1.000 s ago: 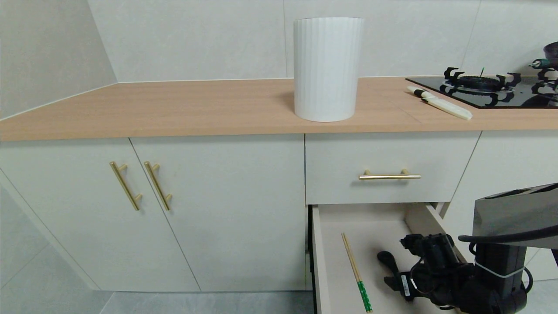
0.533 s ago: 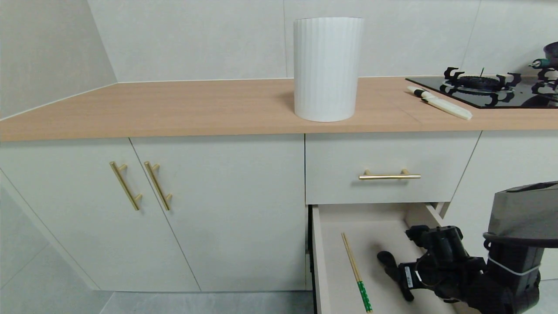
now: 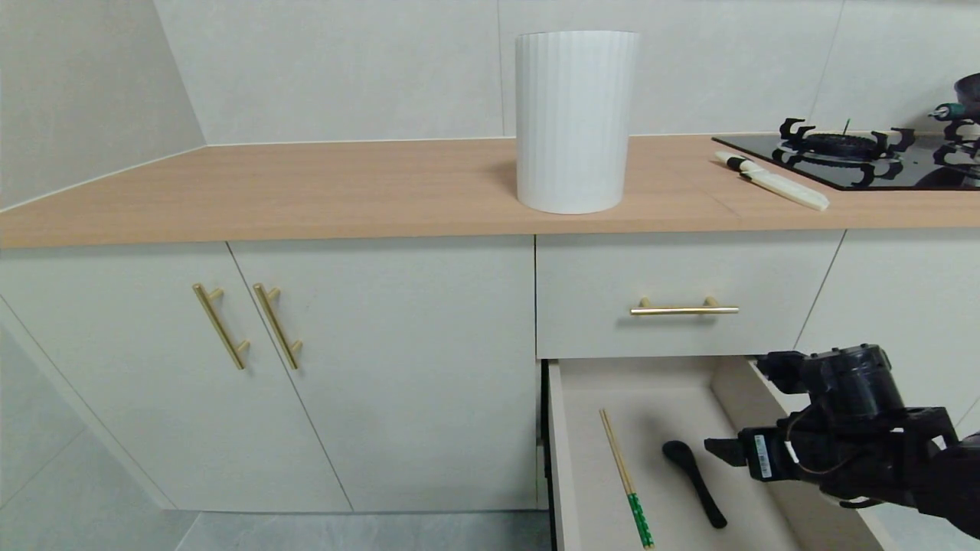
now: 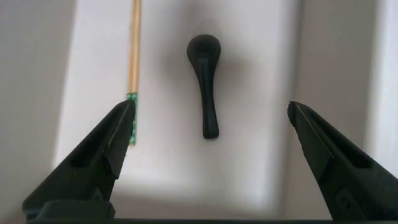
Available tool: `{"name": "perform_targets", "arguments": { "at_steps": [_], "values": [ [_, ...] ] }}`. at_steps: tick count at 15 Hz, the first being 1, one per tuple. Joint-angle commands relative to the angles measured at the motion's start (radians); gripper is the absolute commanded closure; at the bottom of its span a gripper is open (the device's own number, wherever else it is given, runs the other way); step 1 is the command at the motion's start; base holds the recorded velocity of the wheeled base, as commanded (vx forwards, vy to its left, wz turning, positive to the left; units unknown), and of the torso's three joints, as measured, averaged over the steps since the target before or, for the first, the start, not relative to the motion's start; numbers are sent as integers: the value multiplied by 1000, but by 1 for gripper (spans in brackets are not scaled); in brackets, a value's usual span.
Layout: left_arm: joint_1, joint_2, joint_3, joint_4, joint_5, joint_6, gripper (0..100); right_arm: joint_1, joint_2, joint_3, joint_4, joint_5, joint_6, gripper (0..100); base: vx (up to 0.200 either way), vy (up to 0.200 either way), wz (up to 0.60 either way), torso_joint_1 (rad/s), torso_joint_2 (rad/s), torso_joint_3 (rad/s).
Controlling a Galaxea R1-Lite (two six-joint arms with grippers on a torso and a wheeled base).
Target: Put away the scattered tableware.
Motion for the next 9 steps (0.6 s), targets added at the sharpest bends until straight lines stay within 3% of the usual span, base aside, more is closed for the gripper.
{"name": "perform_targets", "arguments": {
  "at_steps": [1, 4, 9],
  "values": [
    [0, 1, 0, 0, 0, -1, 0, 14, -152, -40, 74, 1, 0, 0, 0, 0, 0, 0, 0, 0],
    [0, 1, 0, 0, 0, 1, 0, 77, -278, -74, 235, 1, 0, 0, 0, 0, 0, 0, 0, 0],
    [0, 1, 0, 0, 0, 1, 0, 94, -301, -75, 262, 0, 0, 0, 0, 0, 0, 0, 0, 0]
  ]
}}
